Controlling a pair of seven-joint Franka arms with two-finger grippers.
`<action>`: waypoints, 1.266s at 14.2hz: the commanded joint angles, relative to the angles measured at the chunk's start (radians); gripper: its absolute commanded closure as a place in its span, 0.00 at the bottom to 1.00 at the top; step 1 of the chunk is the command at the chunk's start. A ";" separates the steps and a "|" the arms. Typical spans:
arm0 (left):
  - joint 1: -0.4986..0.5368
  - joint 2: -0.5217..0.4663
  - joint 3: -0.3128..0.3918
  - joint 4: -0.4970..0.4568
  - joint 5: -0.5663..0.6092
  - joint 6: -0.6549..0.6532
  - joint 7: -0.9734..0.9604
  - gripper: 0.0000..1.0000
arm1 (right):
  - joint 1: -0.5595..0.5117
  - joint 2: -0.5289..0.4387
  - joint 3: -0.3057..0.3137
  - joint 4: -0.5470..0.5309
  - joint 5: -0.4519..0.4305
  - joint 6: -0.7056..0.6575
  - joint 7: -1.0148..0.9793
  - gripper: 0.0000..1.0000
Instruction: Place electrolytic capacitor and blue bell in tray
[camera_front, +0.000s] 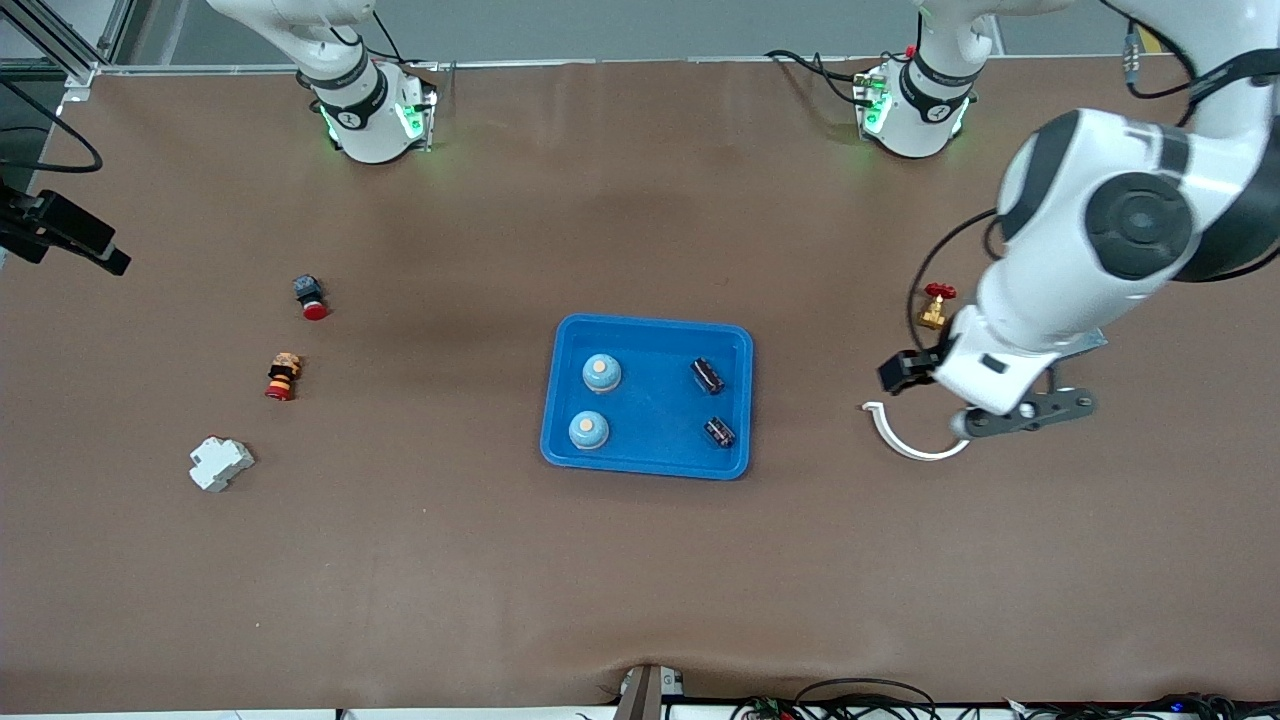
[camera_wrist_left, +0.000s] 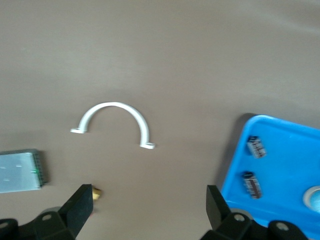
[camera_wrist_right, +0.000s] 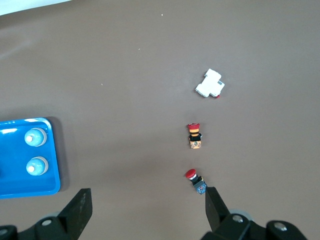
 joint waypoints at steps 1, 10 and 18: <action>0.082 -0.053 -0.006 -0.056 -0.024 -0.012 0.137 0.00 | -0.006 0.005 0.010 0.015 0.010 -0.016 0.007 0.00; 0.216 -0.075 -0.002 -0.067 -0.023 0.012 0.294 0.00 | -0.008 0.008 0.010 0.012 0.003 -0.045 -0.005 0.00; 0.008 -0.217 0.250 -0.256 -0.122 0.176 0.329 0.00 | -0.006 0.008 0.012 0.012 0.004 -0.050 -0.028 0.00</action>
